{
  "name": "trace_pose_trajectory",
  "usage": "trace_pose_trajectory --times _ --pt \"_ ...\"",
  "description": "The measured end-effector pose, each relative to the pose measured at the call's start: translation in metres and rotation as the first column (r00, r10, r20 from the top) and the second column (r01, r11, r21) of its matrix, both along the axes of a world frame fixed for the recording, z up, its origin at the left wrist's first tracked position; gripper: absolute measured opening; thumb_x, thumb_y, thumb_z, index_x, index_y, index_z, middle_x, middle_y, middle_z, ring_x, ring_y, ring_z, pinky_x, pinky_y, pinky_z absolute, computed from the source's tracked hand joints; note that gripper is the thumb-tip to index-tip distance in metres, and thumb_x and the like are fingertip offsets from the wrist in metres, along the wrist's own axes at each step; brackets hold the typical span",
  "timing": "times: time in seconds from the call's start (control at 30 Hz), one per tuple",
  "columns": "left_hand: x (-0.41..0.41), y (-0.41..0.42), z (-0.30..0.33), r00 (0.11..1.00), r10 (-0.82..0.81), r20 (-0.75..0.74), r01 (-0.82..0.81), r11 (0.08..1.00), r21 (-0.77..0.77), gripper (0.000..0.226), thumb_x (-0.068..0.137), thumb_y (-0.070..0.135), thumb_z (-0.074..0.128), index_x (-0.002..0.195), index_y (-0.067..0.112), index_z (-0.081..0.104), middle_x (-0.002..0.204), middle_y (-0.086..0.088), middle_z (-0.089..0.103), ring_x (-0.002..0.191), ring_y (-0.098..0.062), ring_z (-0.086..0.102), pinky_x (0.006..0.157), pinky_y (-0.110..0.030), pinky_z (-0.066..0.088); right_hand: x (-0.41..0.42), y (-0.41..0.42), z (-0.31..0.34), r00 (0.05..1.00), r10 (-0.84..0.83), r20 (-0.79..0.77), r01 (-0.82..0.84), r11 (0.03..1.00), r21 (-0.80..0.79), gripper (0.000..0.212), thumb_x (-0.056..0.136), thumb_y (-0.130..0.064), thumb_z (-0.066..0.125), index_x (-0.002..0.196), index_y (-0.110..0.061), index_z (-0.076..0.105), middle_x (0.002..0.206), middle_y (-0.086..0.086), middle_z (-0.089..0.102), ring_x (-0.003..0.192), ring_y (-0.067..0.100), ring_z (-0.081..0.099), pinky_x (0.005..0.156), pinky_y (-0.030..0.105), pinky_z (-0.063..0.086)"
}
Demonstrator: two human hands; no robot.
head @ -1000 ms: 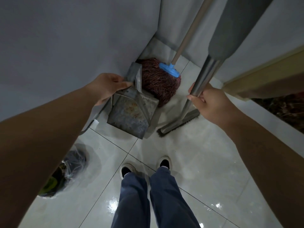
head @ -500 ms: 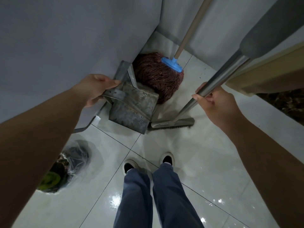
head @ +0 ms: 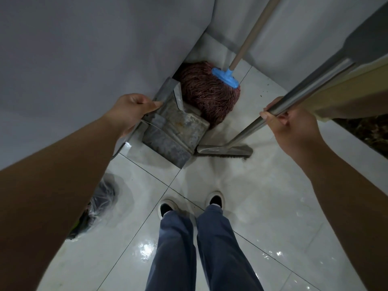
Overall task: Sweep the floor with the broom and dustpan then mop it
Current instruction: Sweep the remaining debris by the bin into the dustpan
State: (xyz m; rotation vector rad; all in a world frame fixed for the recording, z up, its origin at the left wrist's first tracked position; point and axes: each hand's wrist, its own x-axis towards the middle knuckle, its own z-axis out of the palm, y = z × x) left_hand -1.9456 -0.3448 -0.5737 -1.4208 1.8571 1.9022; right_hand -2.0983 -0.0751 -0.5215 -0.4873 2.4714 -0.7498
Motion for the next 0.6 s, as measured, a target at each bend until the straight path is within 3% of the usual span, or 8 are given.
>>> trace_pose_trajectory --times 0.13,0.27,0.4,0.5,0.6 --pt "0.002 -0.009 0.0 0.994 -0.1 0.055 0.102 0.994 -0.043 0.023 0.079 0.021 0.071 0.062 0.012 0.059 0.045 0.01 0.059 0.045 0.0 0.055 0.051 -0.009 0.045 0.003 0.001 0.0 1.0 -0.012 0.005 0.012 1.0 -0.025 0.019 0.09 -0.027 0.056 0.099 -0.01 0.055 0.072 -0.01 0.048 0.08 0.014 0.05 0.076 0.026 0.039" --pt "0.009 -0.011 -0.005 0.981 -0.14 0.137 0.148 0.988 -0.049 0.021 0.081 0.023 0.07 0.065 0.013 0.06 0.047 0.01 0.059 0.047 0.001 0.055 0.049 -0.009 0.042 0.006 -0.002 0.001 1.0 -0.011 -0.014 0.01 0.998 -0.055 0.027 0.09 -0.025 0.056 0.105 -0.003 0.058 0.085 -0.002 0.054 0.083 0.013 0.052 0.079 0.026 0.041" --pt "0.016 -0.017 -0.006 0.989 -0.027 0.143 0.028 1.0 -0.006 0.019 0.084 0.024 0.066 0.071 0.013 0.058 0.057 0.006 0.06 0.059 -0.004 0.054 0.057 -0.009 0.042 0.012 -0.004 -0.001 0.999 -0.041 0.025 0.043 0.996 -0.078 0.016 0.088 -0.023 0.058 0.1 -0.012 0.056 0.074 -0.013 0.05 0.073 0.006 0.051 0.077 0.025 0.04" --pt "0.023 -0.034 0.0 0.976 -0.091 0.197 0.092 0.996 0.002 0.013 0.083 0.027 0.067 0.078 0.015 0.064 0.075 -0.002 0.062 0.071 -0.012 0.054 0.073 -0.017 0.041 0.017 -0.005 0.0 0.994 -0.097 0.045 0.102 0.986 -0.131 0.015 0.088 -0.019 0.06 0.102 -0.019 0.055 0.078 -0.013 0.053 0.08 0.007 0.054 0.082 0.023 0.042" --pt "0.035 -0.044 0.005 0.958 -0.124 0.259 0.126 0.992 0.009 0.013 0.08 0.03 0.068 0.079 0.017 0.066 0.083 -0.004 0.061 0.079 -0.013 0.054 0.083 -0.021 0.04 0.021 -0.003 -0.001 0.995 -0.086 0.042 0.091 0.987 -0.129 0.02 0.088 -0.019 0.06 0.106 -0.011 0.059 0.077 -0.012 0.053 0.075 0.002 0.052 0.079 0.018 0.042"
